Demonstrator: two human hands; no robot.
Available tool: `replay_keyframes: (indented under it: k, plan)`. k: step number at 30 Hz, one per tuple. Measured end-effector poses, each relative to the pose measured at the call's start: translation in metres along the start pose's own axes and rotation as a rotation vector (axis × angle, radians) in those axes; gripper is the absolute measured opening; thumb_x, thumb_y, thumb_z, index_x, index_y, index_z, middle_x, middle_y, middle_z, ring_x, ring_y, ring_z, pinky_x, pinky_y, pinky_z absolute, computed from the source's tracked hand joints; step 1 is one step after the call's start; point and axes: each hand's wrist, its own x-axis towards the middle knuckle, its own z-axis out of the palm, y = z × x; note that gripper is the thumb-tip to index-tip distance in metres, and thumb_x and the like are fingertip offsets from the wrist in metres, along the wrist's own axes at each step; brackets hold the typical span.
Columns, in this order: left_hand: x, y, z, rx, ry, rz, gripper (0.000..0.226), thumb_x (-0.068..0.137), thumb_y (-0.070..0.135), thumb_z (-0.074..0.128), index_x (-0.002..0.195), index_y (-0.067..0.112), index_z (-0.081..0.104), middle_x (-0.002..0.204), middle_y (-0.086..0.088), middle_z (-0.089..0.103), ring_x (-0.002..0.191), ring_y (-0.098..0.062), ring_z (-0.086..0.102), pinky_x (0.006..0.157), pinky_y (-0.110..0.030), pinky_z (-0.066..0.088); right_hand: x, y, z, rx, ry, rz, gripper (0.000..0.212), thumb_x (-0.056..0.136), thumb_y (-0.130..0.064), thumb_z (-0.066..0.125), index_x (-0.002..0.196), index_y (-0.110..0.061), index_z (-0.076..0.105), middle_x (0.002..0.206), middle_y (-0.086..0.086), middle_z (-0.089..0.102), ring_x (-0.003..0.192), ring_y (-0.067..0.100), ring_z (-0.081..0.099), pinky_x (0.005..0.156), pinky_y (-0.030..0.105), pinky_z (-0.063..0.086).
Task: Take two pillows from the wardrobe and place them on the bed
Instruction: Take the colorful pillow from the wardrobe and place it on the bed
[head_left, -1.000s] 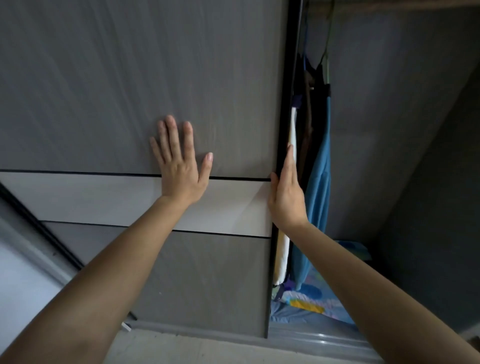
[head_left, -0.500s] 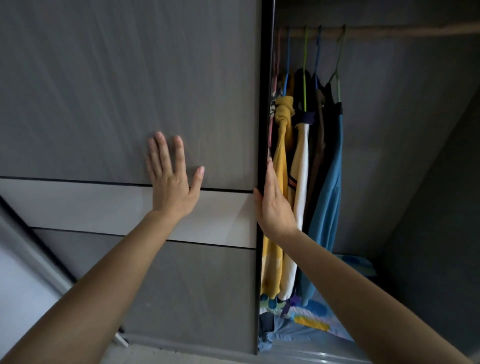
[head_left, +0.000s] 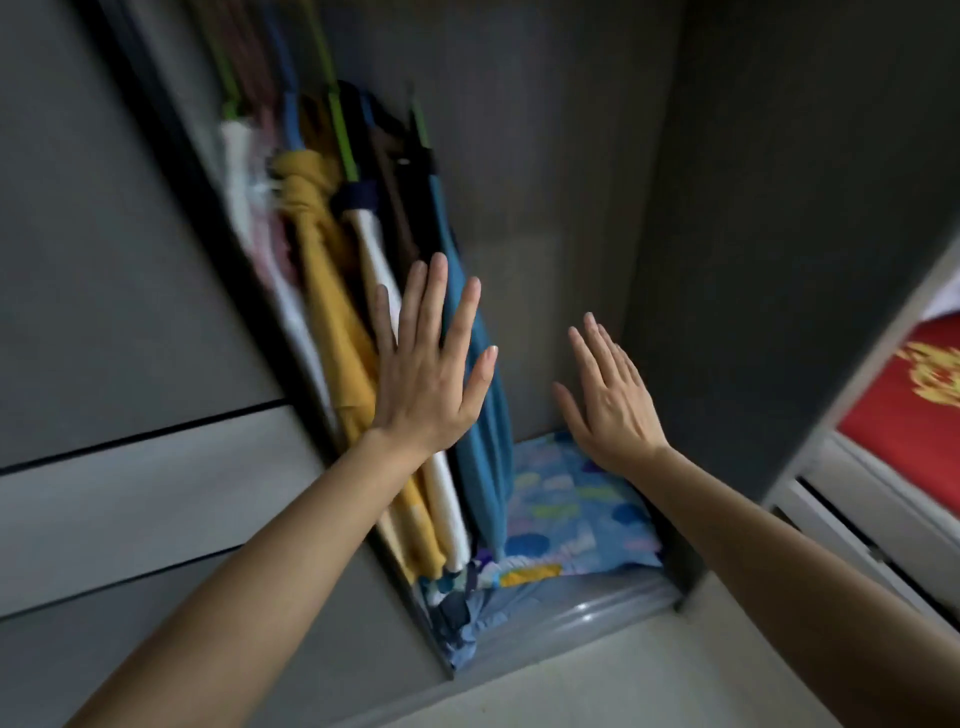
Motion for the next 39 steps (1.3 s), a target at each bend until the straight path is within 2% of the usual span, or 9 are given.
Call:
replay_keyframes:
  k: [5, 9, 15, 19, 21, 27, 31, 37, 39]
  plan:
    - [-0.005, 0.064, 0.101, -0.114, -0.244, 0.022, 0.065, 0.099, 0.048, 0.037, 0.154, 0.016, 0.024, 0.162, -0.018, 0.016, 0.151, -0.032, 0.012, 0.119, -0.061, 0.013, -0.032, 0.093, 0.01, -0.058, -0.055, 0.134, 0.067, 0.099, -0.038, 0.051, 0.153, -0.006, 0.028, 0.163, 0.018, 0.02, 0.15, 0.033, 0.023, 0.12, 0.049, 0.028]
    - [-0.031, 0.098, 0.19, -0.155, -0.462, -0.041, 0.061, 0.099, 0.04, 0.039, 0.152, 0.012, 0.026, 0.161, -0.021, 0.018, 0.149, -0.036, 0.017, 0.119, -0.058, 0.016, -0.055, 0.168, 0.055, -0.036, -0.153, 0.236, 0.067, 0.099, -0.04, 0.048, 0.154, -0.007, 0.027, 0.162, 0.019, 0.021, 0.149, 0.035, 0.024, 0.12, 0.047, 0.027]
    - [-0.096, 0.132, 0.304, -0.151, -0.808, -0.202, 0.059, 0.099, 0.037, 0.04, 0.15, 0.01, 0.031, 0.159, -0.025, 0.021, 0.146, -0.042, 0.022, 0.116, -0.061, 0.024, -0.09, 0.257, 0.155, 0.035, -0.427, 0.289, 0.067, 0.1, -0.039, 0.048, 0.154, -0.008, 0.025, 0.163, 0.017, 0.019, 0.149, 0.035, 0.023, 0.121, 0.047, 0.025]
    - [-0.157, 0.147, 0.361, -0.128, -0.991, -0.386, 0.063, 0.095, 0.035, 0.047, 0.15, 0.01, 0.031, 0.159, -0.024, 0.022, 0.144, -0.043, 0.025, 0.116, -0.06, 0.025, -0.12, 0.288, 0.227, 0.063, -0.624, 0.268, 0.066, 0.102, -0.038, 0.045, 0.155, -0.007, 0.021, 0.163, 0.019, 0.017, 0.15, 0.036, 0.02, 0.12, 0.051, 0.026]
    - [-0.195, 0.149, 0.391, -0.131, -1.072, -0.416, 0.066, 0.095, 0.036, 0.047, 0.152, 0.01, 0.027, 0.16, -0.023, 0.019, 0.146, -0.042, 0.022, 0.116, -0.059, 0.025, -0.137, 0.297, 0.266, 0.077, -0.697, 0.266, 0.066, 0.102, -0.037, 0.045, 0.156, -0.008, 0.02, 0.164, 0.019, 0.014, 0.151, 0.037, 0.018, 0.12, 0.051, 0.025]
    - [-0.335, 0.141, 0.496, -0.059, -1.217, -0.291, 0.08, 0.082, 0.027, 0.059, 0.152, 0.013, 0.023, 0.161, -0.02, 0.02, 0.148, -0.039, 0.019, 0.116, -0.061, 0.025, -0.214, 0.321, 0.411, 0.07, -0.793, 0.215, 0.068, 0.098, -0.031, 0.055, 0.154, -0.006, 0.026, 0.163, 0.021, 0.017, 0.149, 0.041, 0.02, 0.119, 0.053, 0.026]
    - [-0.423, 0.133, 0.56, 0.002, -1.274, -0.313, 0.092, 0.075, 0.03, 0.066, 0.153, 0.013, 0.02, 0.161, -0.021, 0.019, 0.147, -0.04, 0.02, 0.116, -0.063, 0.023, -0.266, 0.329, 0.502, 0.027, -0.87, 0.147, 0.074, 0.096, -0.033, 0.056, 0.155, -0.005, 0.021, 0.163, 0.023, 0.011, 0.15, 0.043, 0.014, 0.121, 0.056, 0.02]
    - [-0.51, 0.129, 0.639, 0.056, -1.268, -0.289, 0.117, 0.066, 0.048, 0.075, 0.155, 0.02, 0.006, 0.162, -0.021, 0.011, 0.148, -0.043, 0.014, 0.113, -0.07, 0.018, -0.304, 0.343, 0.607, -0.118, -0.903, 0.067, 0.107, 0.078, -0.045, 0.073, 0.157, -0.01, 0.011, 0.163, 0.026, 0.006, 0.149, 0.048, 0.006, 0.118, 0.065, 0.011]
    - [-0.524, 0.128, 0.654, 0.101, -1.25, -0.273, 0.103, 0.076, 0.048, 0.068, 0.155, 0.021, 0.009, 0.162, -0.02, 0.014, 0.147, -0.046, 0.017, 0.111, -0.073, 0.016, -0.311, 0.347, 0.628, -0.19, -0.914, 0.105, 0.113, 0.073, -0.048, 0.075, 0.157, -0.012, 0.009, 0.163, 0.026, 0.006, 0.149, 0.048, 0.007, 0.117, 0.066, 0.011]
